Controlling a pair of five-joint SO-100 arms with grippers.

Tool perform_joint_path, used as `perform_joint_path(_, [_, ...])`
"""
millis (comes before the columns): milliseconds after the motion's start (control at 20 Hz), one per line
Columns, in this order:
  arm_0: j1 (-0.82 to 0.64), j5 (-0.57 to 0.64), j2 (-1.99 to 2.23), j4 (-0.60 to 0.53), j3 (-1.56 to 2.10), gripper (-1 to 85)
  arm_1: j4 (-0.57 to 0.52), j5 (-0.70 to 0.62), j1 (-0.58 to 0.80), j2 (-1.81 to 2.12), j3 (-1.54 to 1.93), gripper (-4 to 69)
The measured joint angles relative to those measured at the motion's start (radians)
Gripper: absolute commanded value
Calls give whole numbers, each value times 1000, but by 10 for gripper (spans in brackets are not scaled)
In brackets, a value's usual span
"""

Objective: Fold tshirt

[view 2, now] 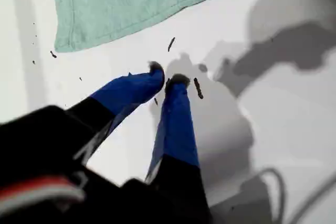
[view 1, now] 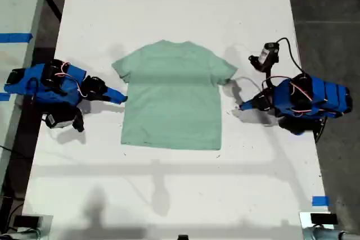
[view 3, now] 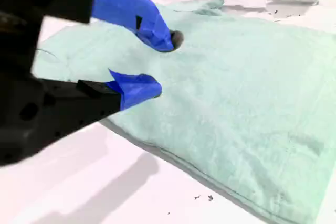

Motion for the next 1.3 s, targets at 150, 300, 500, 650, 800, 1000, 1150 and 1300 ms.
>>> perform_joint_path(150, [0,0,0,0,0,114,0,0,0,0,0,52])
perform_joint_path(300, [0,0,0,0,0,118,0,0,0,0,0,52])
perform_joint_path(500, [0,26,0,-58,0,120,-3,114,2,0,0,52])
perform_joint_path(650, [3,26,0,-195,0,40,-8,486,58,0,-2,63])
perform_joint_path(800, [-38,104,0,-244,0,1,-6,600,86,0,-2,67])
perform_joint_path(1000, [-72,150,0,-282,0,1,-2,727,104,2,-2,72])
perform_joint_path(1150, [-118,117,2,-299,-18,1,15,660,127,2,-74,50])
perform_joint_path(1300, [-178,114,-12,-245,-87,1,15,545,179,-179,-252,55])
